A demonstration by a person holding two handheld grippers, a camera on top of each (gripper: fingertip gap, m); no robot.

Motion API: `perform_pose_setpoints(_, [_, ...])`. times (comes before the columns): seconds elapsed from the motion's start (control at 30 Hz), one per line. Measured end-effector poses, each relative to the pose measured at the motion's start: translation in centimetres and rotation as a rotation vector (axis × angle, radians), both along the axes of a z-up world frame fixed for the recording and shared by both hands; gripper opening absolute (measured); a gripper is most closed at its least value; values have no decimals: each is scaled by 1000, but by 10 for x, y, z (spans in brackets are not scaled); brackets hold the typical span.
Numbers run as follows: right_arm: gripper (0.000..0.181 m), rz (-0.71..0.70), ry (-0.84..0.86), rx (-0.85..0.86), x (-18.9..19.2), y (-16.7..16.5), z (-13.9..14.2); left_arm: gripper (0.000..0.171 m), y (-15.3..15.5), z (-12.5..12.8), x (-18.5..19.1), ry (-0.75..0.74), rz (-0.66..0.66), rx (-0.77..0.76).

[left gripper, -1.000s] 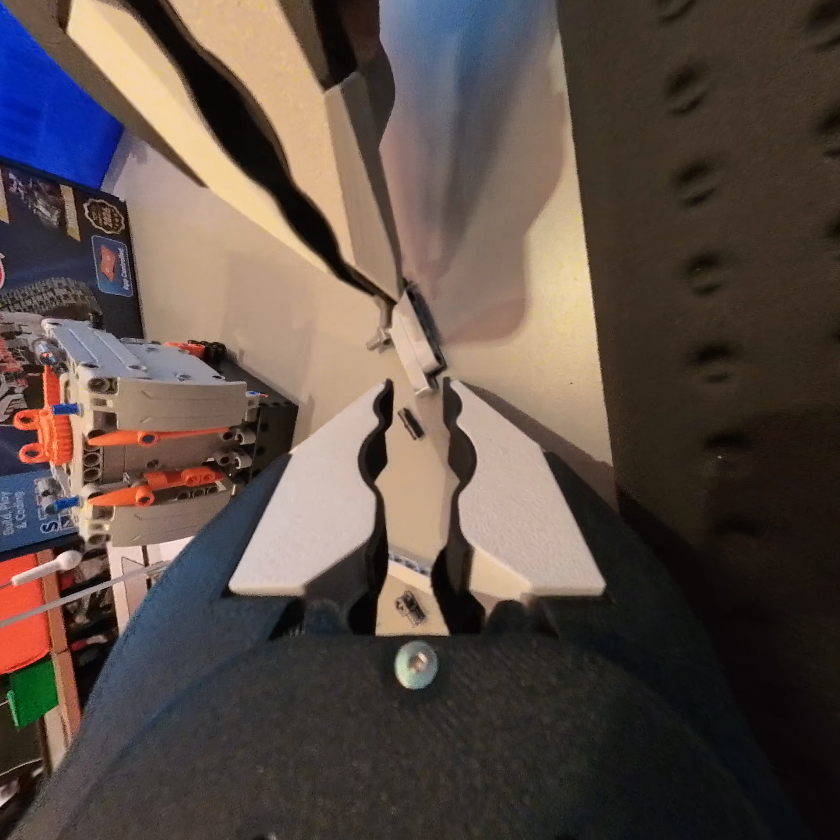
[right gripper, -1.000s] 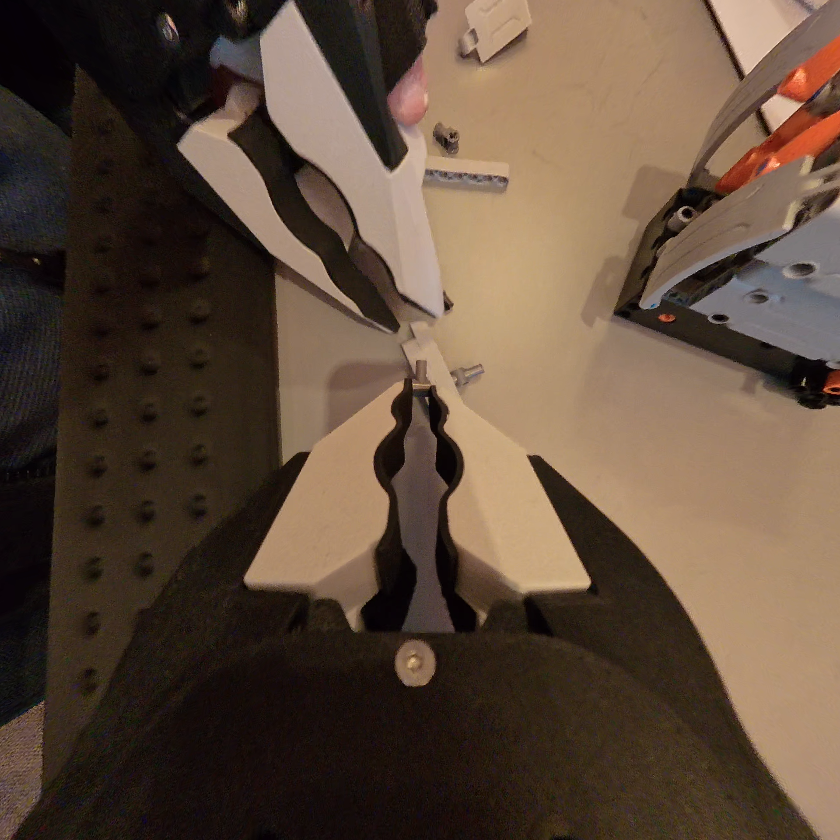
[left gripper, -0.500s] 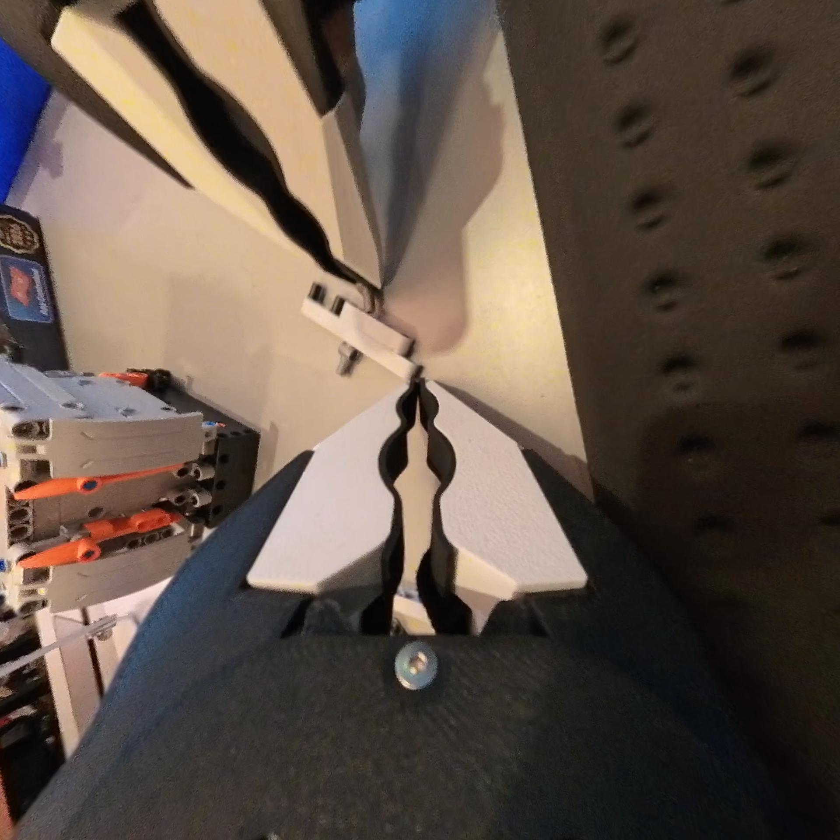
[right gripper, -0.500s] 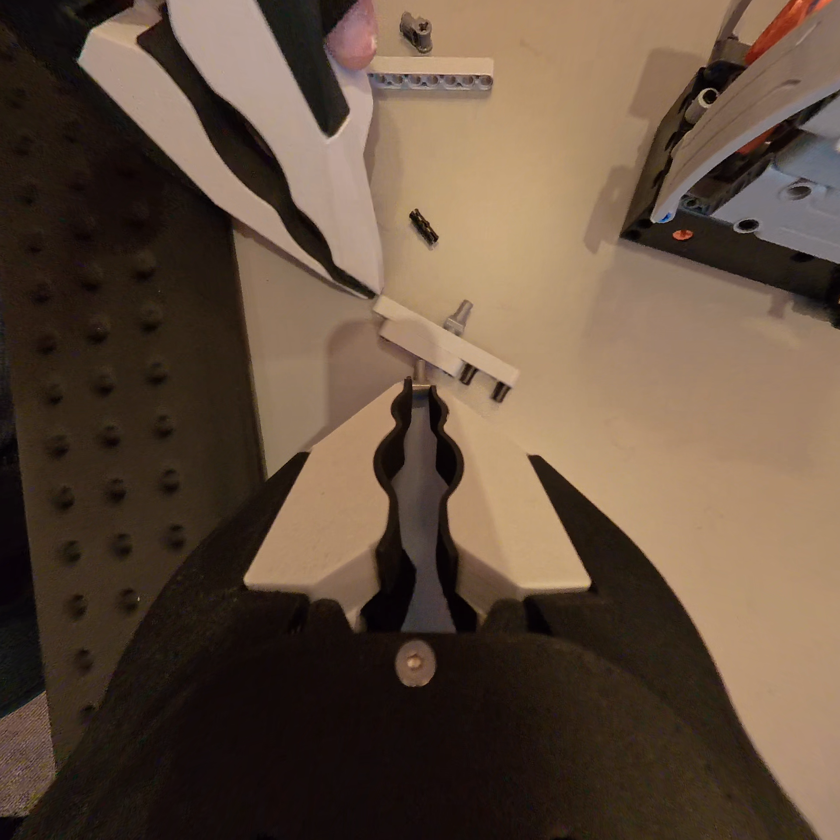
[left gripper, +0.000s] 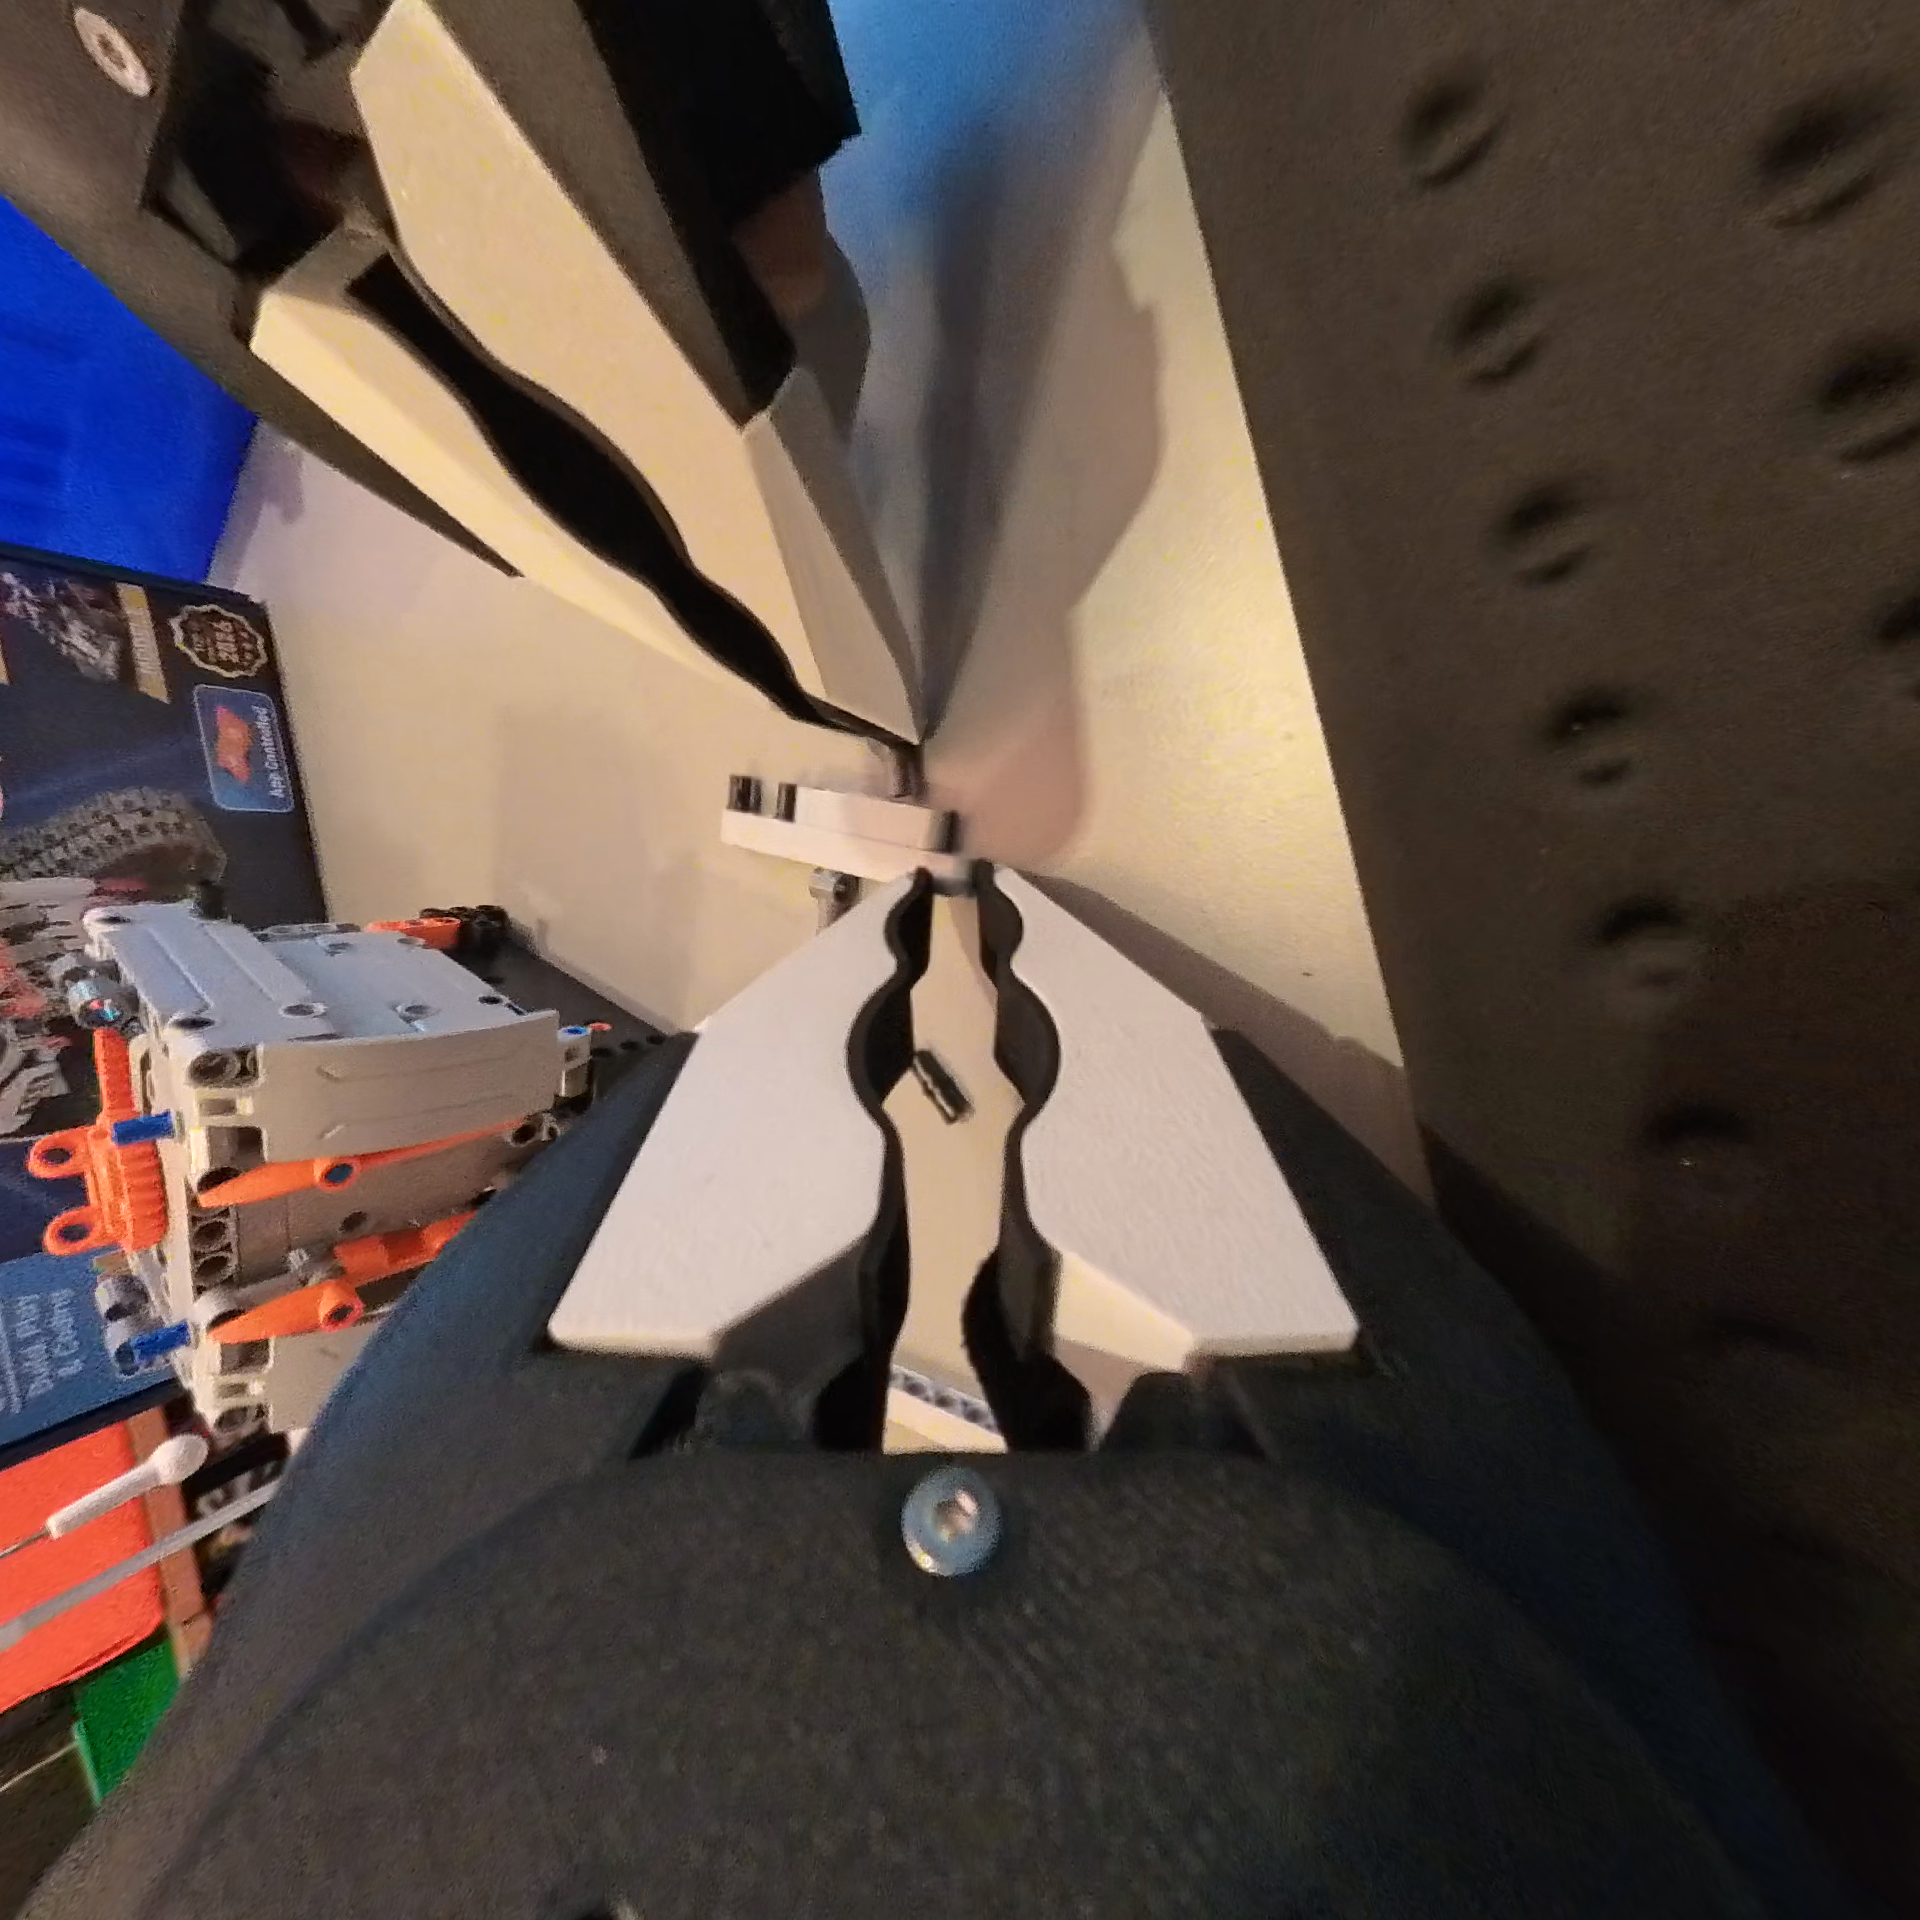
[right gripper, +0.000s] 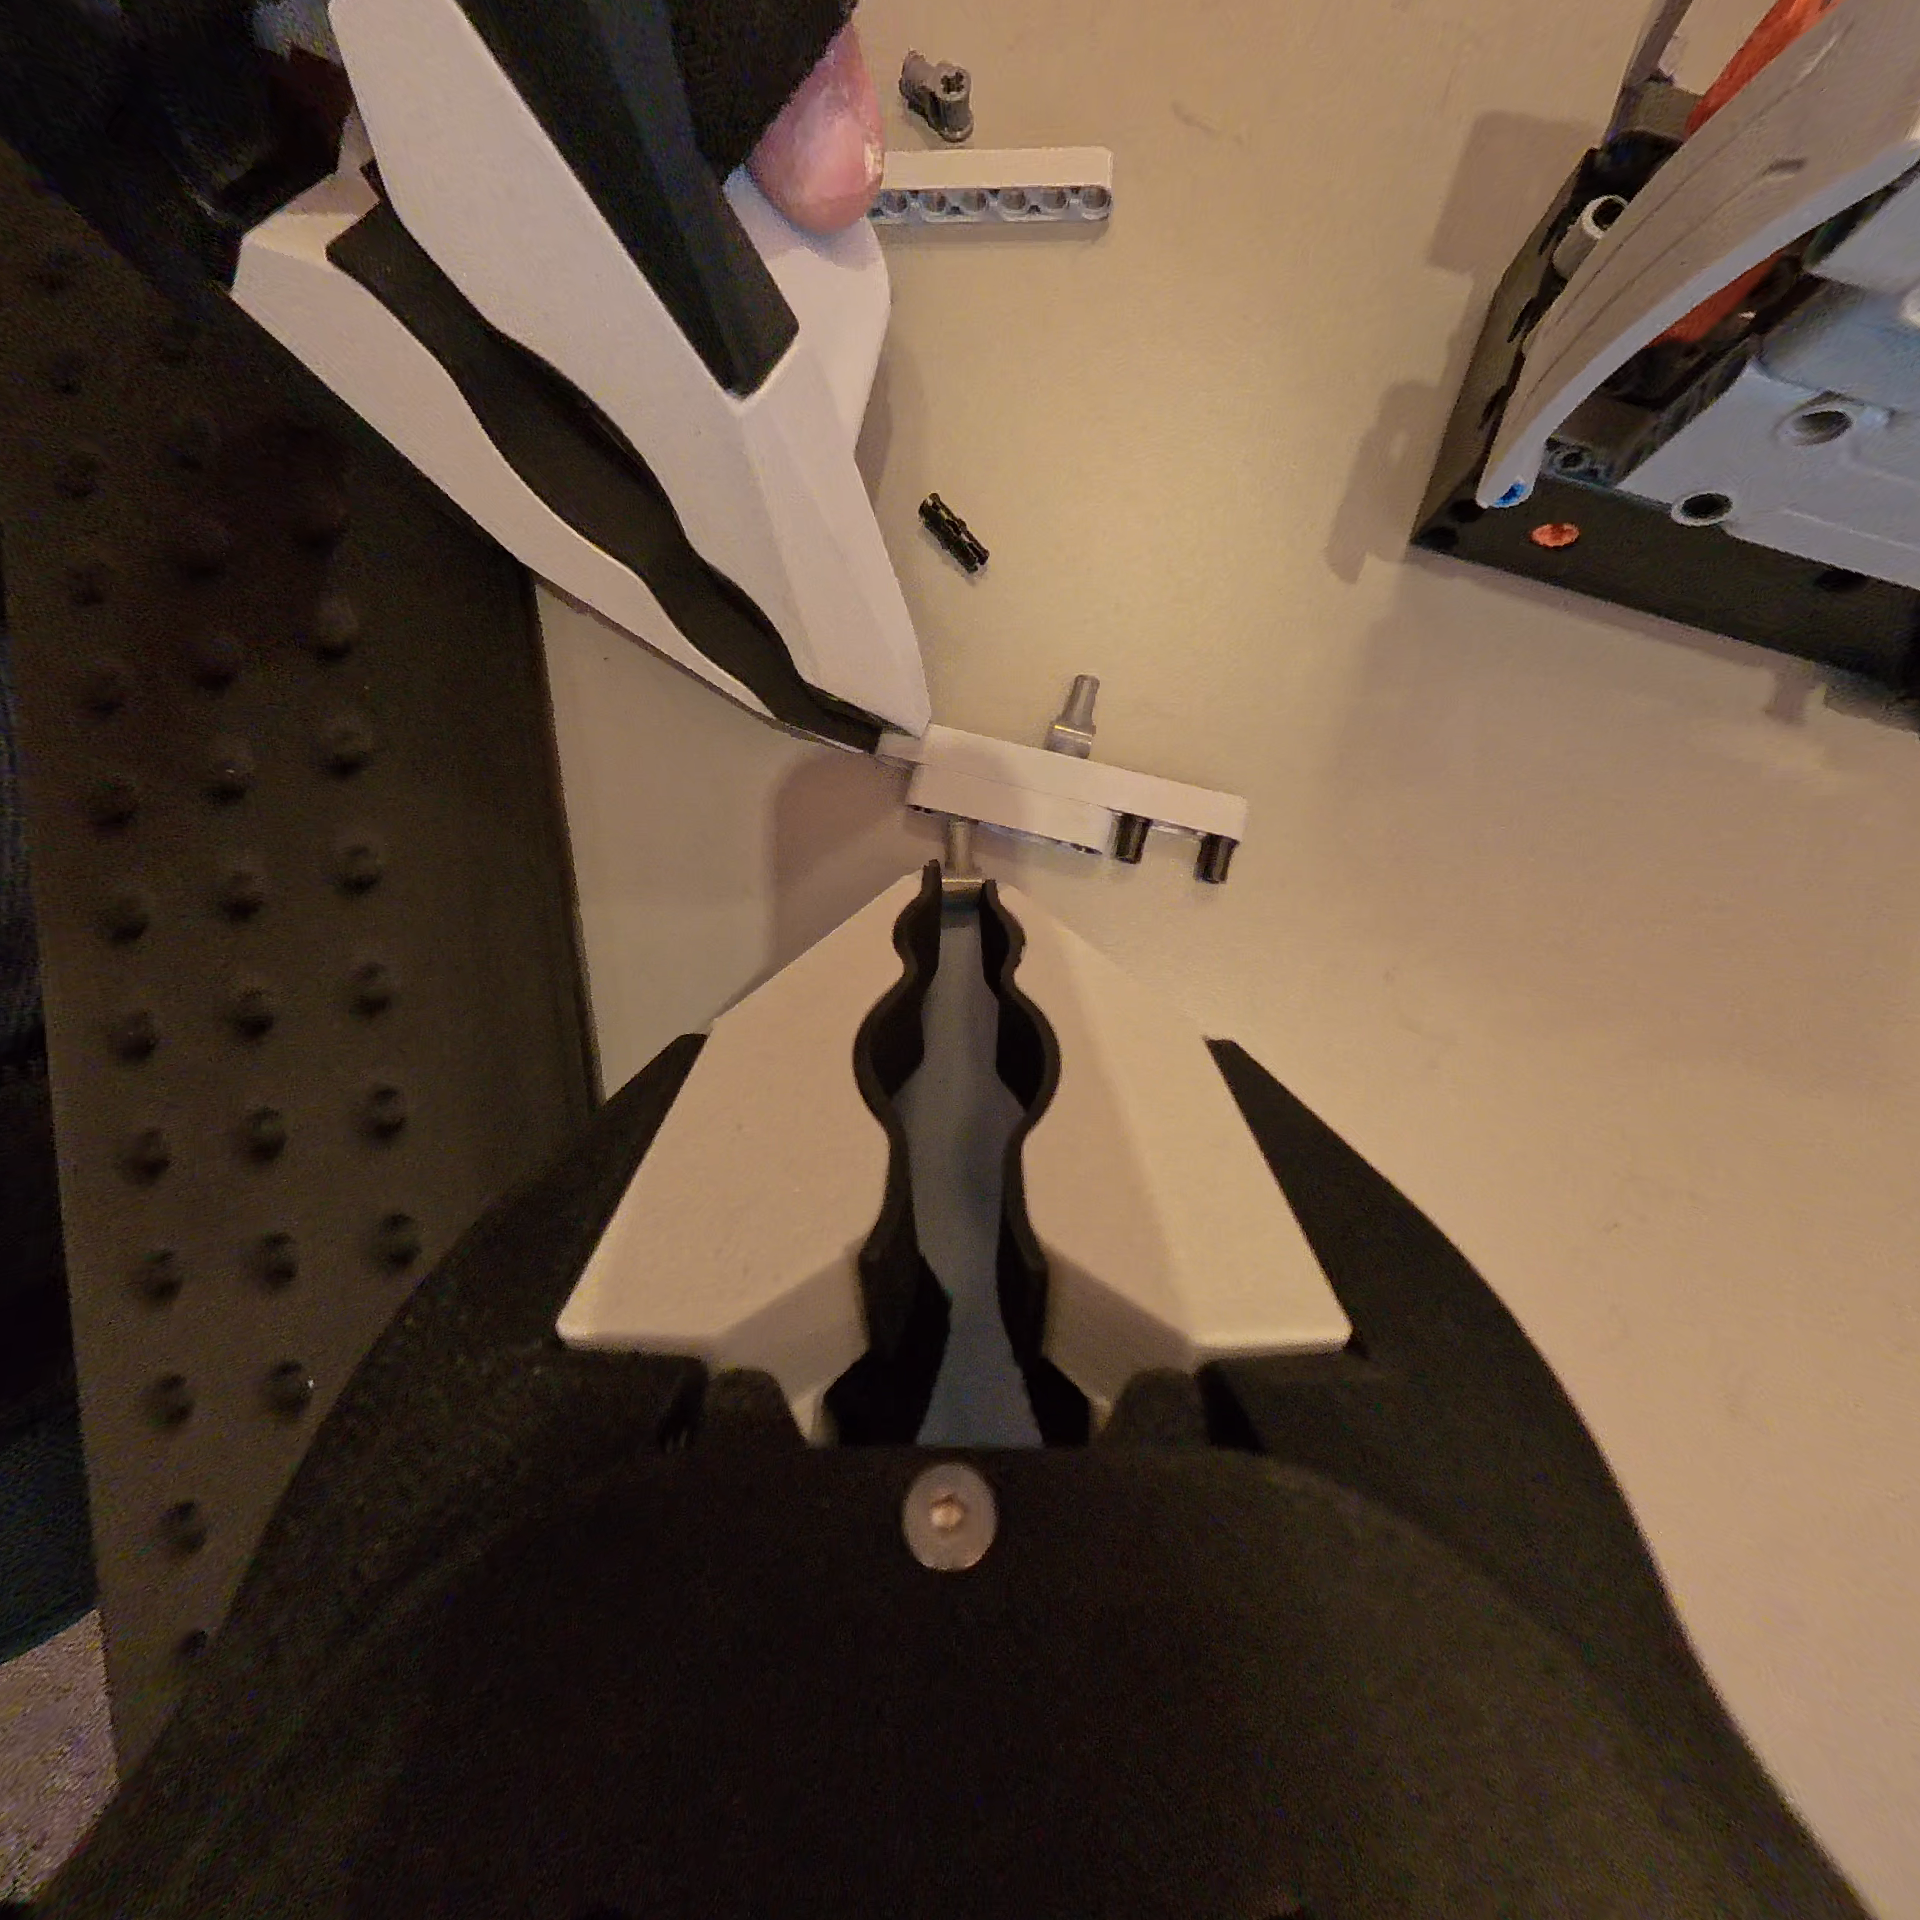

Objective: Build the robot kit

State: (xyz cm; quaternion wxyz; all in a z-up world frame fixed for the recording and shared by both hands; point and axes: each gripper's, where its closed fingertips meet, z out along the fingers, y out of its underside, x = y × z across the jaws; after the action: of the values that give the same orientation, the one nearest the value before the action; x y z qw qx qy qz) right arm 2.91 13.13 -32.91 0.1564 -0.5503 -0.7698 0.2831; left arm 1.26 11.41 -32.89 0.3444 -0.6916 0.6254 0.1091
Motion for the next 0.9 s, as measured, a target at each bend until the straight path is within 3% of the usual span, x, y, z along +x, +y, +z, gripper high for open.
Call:
perform_pose_setpoints(0.53, [4,-14,6,12,1,-3,1,0,8,5,-3,-40,60,16])
perform_pose_setpoints(0.67, [4,-51,9,11,-4,1,1,11,17,2,-8,-79,120,-68])
perform_pose_setpoints(0.9, [4,-70,8,63,-7,5,-1,1,19,-3,-1,-110,105,-128])
